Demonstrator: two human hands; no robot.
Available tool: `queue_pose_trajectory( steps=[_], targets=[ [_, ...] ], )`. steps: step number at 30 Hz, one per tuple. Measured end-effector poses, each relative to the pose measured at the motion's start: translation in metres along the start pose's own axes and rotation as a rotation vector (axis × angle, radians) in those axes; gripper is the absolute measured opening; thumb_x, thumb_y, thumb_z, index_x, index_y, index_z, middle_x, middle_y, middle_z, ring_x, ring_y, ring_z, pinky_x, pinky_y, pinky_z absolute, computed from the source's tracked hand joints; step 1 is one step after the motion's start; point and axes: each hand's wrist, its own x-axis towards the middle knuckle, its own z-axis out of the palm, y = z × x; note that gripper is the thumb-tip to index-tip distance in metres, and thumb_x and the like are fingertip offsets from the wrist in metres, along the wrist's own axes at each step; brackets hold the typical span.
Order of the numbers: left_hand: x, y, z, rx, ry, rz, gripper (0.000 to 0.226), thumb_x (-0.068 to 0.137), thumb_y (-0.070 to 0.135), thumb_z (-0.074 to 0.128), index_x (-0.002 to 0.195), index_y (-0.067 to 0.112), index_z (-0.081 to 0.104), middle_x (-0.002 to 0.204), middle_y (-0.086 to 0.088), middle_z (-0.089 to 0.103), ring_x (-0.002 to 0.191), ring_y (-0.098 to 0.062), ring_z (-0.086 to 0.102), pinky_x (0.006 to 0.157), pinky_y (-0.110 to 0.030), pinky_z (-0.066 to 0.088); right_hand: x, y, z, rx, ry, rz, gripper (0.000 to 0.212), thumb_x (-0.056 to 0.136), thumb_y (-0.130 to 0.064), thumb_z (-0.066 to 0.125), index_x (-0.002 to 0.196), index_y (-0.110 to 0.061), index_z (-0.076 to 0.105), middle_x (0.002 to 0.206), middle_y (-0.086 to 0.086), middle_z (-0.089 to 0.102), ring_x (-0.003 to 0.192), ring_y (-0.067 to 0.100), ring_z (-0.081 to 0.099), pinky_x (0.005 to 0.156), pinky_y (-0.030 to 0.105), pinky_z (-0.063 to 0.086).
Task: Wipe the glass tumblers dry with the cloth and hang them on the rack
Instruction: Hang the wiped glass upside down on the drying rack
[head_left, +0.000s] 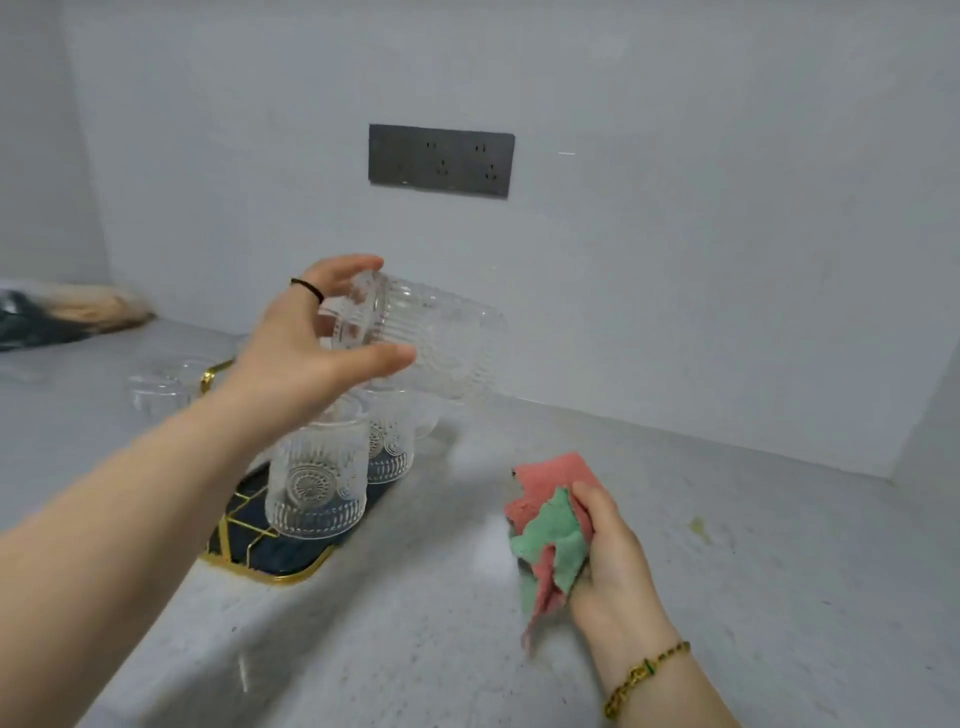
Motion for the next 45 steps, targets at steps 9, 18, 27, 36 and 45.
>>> queue_pose_trajectory(
  steps=[9, 18, 27, 36, 45],
  targets=[
    [0.1, -0.006, -0.066, 0.226, 0.125, -0.068, 0.061, 0.075, 0.016, 0.072, 0.13, 0.021, 0.046, 0.116, -0.003, 0.041, 0.091, -0.02, 0.052, 0.066, -0.027, 0.053, 0.003, 0.013, -0.019, -0.124, -0.034, 0.019, 0.02, 0.089, -0.014, 0.044, 0.085, -0.006, 0.062, 0.058, 0.011, 0.069, 0.045, 0.024, 0.064, 0.04, 0.04, 0.05],
    [0.161, -0.053, -0.076, 0.359, 0.095, -0.275, 0.071, 0.073, 0.017, 0.074, 0.134, 0.013, 0.037, 0.131, -0.015, 0.046, 0.103, -0.027, 0.051, 0.077, -0.036, 0.048, 0.012, 0.01, -0.02, -0.143, -0.002, -0.1, 0.016, 0.085, -0.01, 0.047, 0.088, -0.001, 0.061, 0.068, 0.015, 0.071, 0.056, 0.026, 0.068, 0.048, 0.037, 0.056],
    [0.176, -0.093, -0.056, 0.579, -0.125, -0.423, 0.07, 0.072, 0.018, 0.076, 0.13, 0.009, 0.038, 0.133, -0.017, 0.044, 0.114, -0.034, 0.049, 0.08, -0.04, 0.051, 0.002, 0.014, -0.012, -0.352, 0.064, -0.12, 0.024, 0.068, -0.016, 0.058, 0.088, -0.004, 0.063, 0.073, 0.023, 0.07, 0.061, 0.037, 0.067, 0.05, 0.038, 0.057],
    [0.171, -0.128, -0.039, 0.701, -0.446, -0.462, 0.069, 0.07, 0.012, 0.077, 0.129, 0.01, 0.04, 0.132, -0.014, 0.048, 0.102, -0.028, 0.048, 0.08, -0.037, 0.048, 0.004, 0.008, -0.01, -0.604, 0.253, -0.209, 0.004, 0.082, -0.009, 0.059, 0.081, -0.009, 0.063, 0.064, -0.003, 0.061, 0.062, 0.011, 0.054, 0.053, 0.02, 0.036],
    [0.173, -0.138, -0.034, 0.831, -0.6, -0.368, 0.068, 0.075, 0.021, 0.072, 0.134, 0.011, 0.04, 0.137, -0.01, 0.046, 0.125, -0.028, 0.041, 0.105, -0.038, 0.035, 0.009, 0.005, -0.012, -0.66, 0.251, -0.16, 0.012, 0.081, -0.005, 0.06, 0.072, -0.012, 0.059, 0.067, 0.001, 0.058, 0.062, 0.012, 0.049, 0.054, 0.02, 0.03]
  ],
)
